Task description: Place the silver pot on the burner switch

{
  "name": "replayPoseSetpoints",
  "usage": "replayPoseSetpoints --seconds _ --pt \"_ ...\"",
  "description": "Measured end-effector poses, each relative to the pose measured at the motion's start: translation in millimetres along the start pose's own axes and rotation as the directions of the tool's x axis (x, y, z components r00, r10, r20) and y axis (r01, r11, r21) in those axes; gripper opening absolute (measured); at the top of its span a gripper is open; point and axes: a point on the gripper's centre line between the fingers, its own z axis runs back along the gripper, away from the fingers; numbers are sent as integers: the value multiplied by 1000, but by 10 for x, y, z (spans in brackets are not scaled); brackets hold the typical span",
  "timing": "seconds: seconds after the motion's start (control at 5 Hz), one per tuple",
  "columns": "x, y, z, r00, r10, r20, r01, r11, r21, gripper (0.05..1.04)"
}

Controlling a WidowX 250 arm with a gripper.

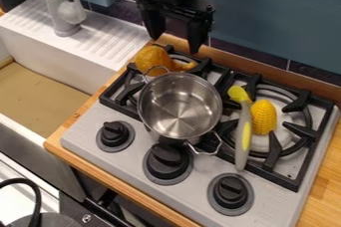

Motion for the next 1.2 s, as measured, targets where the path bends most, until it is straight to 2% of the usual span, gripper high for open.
replayPoseSetpoints --seconds 0.4,0.8,1.0,1.2 --pt "-178 0 -124 997 -3 -72 1 1000 -29 999" --pt "-351 41 -48 998 -15 -62 12 999 -46 999" --pt "-428 113 5 999 11 -46 -12 999 -33 999" --pt "-523 158 -26 996 35 -77 -36 999 -15 999"
